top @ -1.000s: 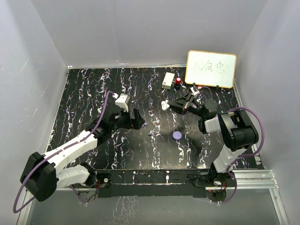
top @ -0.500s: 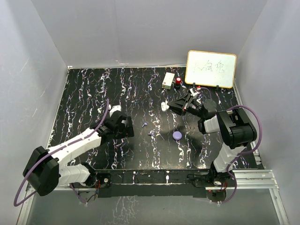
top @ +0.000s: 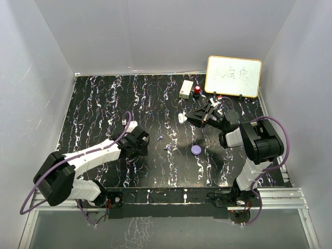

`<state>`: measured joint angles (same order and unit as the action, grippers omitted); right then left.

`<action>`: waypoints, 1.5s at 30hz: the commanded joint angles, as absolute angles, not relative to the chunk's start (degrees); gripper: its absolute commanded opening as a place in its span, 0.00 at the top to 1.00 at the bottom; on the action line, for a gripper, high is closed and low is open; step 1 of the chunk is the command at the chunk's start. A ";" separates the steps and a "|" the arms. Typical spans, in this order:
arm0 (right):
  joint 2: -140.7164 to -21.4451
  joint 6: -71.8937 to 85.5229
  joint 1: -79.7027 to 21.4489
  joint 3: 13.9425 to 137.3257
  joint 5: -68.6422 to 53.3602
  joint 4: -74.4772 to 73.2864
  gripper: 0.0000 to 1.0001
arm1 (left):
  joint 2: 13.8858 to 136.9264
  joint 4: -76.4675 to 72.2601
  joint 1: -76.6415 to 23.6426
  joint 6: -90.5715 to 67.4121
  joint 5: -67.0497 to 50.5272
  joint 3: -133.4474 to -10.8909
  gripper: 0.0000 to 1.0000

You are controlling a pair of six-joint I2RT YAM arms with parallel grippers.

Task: Insert the wireless bluetooth earbuds into the charging case
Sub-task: Pick up the earbud from the center of the board.

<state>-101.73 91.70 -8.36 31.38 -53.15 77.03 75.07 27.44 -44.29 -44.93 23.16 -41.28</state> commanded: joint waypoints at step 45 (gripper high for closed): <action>-102.23 93.52 -8.26 30.68 -53.60 84.86 1.00 | 83.29 25.54 -44.73 -43.60 25.05 -43.23 0.59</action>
<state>-102.37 93.27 -8.34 30.96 -53.54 80.01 83.05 25.34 -44.38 -43.90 24.64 -42.54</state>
